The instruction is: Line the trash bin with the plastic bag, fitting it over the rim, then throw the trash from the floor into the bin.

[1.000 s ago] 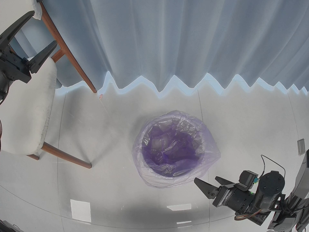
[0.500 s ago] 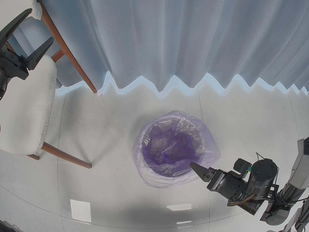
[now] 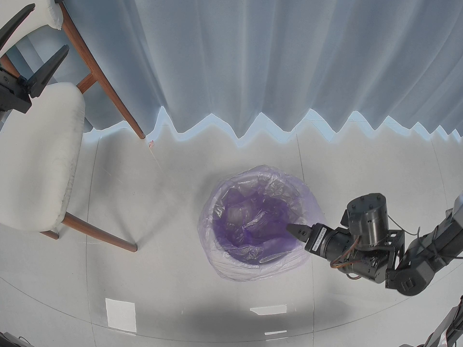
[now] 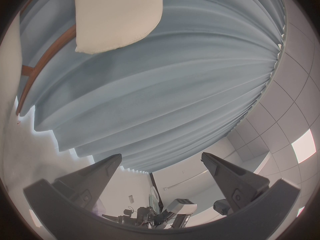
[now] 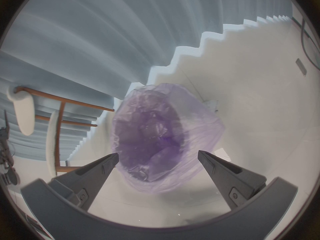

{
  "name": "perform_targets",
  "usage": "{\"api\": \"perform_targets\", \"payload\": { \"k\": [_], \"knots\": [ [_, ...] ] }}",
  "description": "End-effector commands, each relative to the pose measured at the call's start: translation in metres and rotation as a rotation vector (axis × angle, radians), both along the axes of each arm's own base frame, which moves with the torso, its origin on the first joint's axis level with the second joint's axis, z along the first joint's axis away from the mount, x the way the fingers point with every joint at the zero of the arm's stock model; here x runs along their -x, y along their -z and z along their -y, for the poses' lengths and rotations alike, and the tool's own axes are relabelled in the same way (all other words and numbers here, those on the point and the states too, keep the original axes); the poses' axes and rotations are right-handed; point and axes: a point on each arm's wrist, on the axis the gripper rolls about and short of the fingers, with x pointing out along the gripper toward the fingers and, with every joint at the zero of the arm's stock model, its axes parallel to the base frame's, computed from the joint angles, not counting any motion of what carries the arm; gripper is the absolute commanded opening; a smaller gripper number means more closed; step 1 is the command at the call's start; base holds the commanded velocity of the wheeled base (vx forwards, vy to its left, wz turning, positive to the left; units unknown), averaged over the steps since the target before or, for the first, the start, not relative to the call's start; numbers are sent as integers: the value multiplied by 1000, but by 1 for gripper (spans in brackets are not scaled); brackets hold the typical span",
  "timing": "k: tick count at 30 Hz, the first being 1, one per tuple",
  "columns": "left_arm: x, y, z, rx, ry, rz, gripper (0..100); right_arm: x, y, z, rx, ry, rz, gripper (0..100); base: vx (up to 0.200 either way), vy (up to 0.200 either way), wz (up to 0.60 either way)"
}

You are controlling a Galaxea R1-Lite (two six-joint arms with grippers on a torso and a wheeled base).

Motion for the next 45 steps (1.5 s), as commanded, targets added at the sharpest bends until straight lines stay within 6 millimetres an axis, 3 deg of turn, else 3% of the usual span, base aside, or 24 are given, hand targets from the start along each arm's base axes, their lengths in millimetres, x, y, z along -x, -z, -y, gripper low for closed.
{"api": "perform_targets", "payload": {
  "k": [1, 8, 11, 16, 21, 26, 32, 37, 40, 45],
  "knots": [
    [8, -8, -9, -2, -58, 39, 100, -29, -59, 49, -50, 152, 51, 100, 0, 0, 0],
    [8, -9, -8, 21, -65, 42, 100, -50, -50, 88, 2, 239, 33, 100, -114, 0, 0],
    [9, -10, -8, 22, -62, 44, 100, -68, -32, 103, 121, 226, 10, 100, -133, 0, 0],
    [9, -10, -8, 21, -65, 48, 100, -79, -4, 92, 271, 144, -17, 100, 0, 0, 0],
    [8, -12, -8, 20, -67, 58, 100, -103, 32, 66, 314, 77, -23, 100, 0, -80, 0],
    [7, -14, -11, 18, -81, 62, 100, -127, 63, 64, 429, 67, 35, 100, 0, -200, 0],
    [10, -17, -13, 17, -93, 73, 100, -138, 62, 62, 420, 89, 113, 100, 0, -200, 0],
    [11, -16, -12, 16, -92, 74, 100, -148, 49, 65, 395, 118, 159, 100, 0, -200, 0],
    [13, -18, -13, 16, -96, 82, 100, -149, 59, 63, 399, 103, 140, 100, 0, -200, 0],
    [21, -21, -11, 13, -97, 102, 100, -148, 84, 41, 409, 33, 129, 100, 0, 0, 0]
  ]
}}
